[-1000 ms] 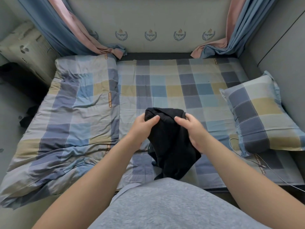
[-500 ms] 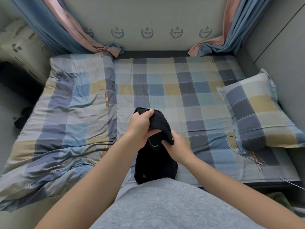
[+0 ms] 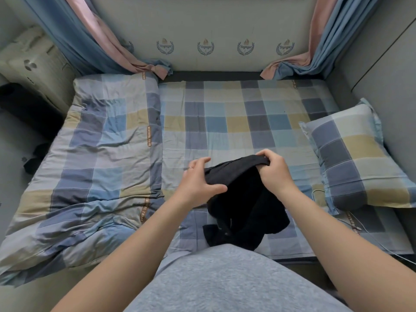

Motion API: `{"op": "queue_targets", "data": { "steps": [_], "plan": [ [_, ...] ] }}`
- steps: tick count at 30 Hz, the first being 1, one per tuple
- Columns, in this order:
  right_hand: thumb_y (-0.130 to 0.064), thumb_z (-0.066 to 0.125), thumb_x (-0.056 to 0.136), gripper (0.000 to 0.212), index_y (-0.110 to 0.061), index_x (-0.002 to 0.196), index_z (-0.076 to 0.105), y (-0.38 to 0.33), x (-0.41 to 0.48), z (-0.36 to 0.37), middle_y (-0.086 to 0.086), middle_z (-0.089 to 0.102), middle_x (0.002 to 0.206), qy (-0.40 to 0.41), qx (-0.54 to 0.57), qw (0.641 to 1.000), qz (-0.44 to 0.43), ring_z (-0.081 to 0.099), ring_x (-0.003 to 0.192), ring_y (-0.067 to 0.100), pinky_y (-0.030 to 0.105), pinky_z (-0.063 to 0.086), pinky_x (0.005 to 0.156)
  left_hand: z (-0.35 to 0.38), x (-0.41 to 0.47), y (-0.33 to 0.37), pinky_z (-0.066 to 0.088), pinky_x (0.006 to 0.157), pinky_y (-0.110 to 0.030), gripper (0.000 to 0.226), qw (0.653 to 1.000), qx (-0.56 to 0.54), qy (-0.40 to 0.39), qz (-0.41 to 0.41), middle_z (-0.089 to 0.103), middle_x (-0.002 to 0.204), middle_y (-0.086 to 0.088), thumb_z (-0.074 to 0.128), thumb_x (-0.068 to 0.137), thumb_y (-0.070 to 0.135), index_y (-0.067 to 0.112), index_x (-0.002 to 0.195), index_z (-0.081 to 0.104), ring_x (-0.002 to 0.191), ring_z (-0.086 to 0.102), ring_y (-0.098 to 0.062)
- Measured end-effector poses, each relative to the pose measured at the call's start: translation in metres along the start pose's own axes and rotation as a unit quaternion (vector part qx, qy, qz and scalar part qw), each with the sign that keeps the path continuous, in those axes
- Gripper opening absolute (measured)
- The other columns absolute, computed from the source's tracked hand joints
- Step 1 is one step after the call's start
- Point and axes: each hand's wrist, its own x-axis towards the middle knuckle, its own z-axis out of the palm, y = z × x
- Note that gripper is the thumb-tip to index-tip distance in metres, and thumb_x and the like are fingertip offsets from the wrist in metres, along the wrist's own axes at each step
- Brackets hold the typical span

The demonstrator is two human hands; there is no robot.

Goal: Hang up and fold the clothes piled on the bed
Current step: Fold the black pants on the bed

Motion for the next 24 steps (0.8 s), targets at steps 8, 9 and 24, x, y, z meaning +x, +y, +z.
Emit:
{"op": "queue_targets", "data": {
  "steps": [8,9,24],
  "plan": [
    [0.0,0.055,0.084,0.02,-0.019,0.083,0.061,-0.047,-0.007,0.005,-0.001,0.064,0.079,-0.08,-0.05,0.993,-0.067,0.059,0.079,0.018,0.028,0.047,0.061,0.039,-0.003,0.019,0.054,0.085,-0.047,0.044,0.995,0.011,0.027,0.093,0.063,0.117,0.004,0.065,0.087,0.029,0.025,0.126,0.048,0.103,0.062,-0.02],
    [0.0,0.055,0.084,0.02,-0.019,0.083,0.061,-0.05,-0.007,0.005,-0.001,0.064,0.079,-0.082,-0.057,0.993,-0.069,0.059,0.079,0.017,0.028,0.046,0.06,0.038,-0.002,0.019,0.055,0.085,-0.046,0.047,0.995,0.012,0.027,0.095,0.062,0.117,0.006,0.067,0.084,0.034,0.026,0.126,0.047,0.103,0.062,-0.019],
    [-0.017,0.058,0.091,0.021,-0.03,0.075,0.051,-0.037,0.006,0.0,-0.009,0.055,0.075,-0.141,-0.257,0.953,-0.082,0.052,0.07,0.016,0.028,0.034,0.054,0.012,0.019,0.006,0.033,0.058,-0.031,0.019,0.974,0.145,0.169,0.052,0.057,0.081,0.0,0.051,0.076,0.0,0.018,0.077,0.057,0.079,0.052,-0.025]
  ]
}}
